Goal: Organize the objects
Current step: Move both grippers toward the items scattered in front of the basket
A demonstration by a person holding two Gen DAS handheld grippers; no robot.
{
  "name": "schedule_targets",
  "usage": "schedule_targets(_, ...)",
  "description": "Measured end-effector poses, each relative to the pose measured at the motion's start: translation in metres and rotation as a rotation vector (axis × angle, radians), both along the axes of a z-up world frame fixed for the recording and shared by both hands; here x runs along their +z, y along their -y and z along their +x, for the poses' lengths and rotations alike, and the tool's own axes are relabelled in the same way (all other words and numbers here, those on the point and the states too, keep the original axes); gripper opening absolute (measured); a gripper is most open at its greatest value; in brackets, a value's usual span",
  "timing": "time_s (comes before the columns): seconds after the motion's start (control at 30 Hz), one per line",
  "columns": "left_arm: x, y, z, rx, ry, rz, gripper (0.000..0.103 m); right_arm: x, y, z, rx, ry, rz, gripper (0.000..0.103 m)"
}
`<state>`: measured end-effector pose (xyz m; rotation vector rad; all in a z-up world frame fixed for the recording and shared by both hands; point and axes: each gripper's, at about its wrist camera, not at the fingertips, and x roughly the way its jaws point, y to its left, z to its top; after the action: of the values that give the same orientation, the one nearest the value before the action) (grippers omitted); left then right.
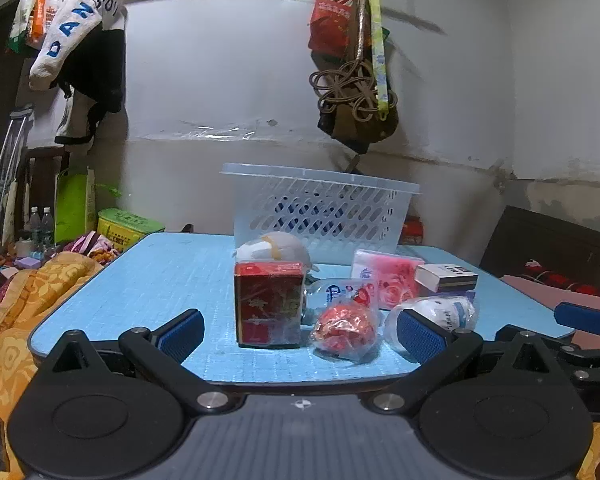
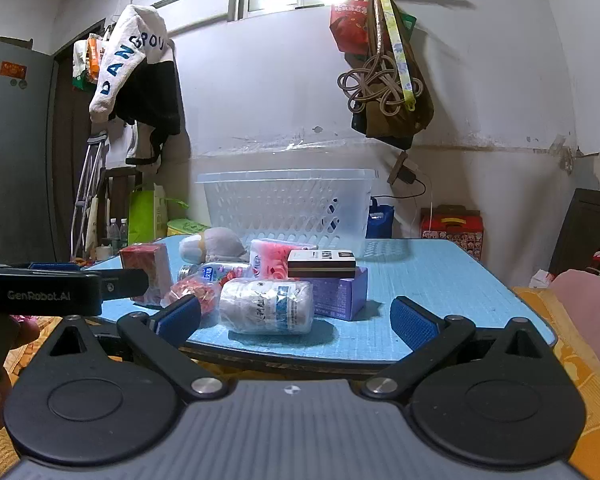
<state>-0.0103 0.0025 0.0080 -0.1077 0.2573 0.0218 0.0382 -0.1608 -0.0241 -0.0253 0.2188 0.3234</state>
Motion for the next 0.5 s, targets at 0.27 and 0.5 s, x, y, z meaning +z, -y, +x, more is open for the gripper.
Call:
schedule_targets(0.27,0.0034,-0.0005,-0.0029,-0.002,0.030,0.015,0.103,0.0000,-0.0003,0.0020,-0.014,-0.008,-0.004,0.103)
schedule_targets(0.5,0.0009,-0.0083,0.0037,-0.042,0.007,-0.025,0.103,-0.0005,-0.0007,0.0018,-0.018,-0.007,-0.010,0.103)
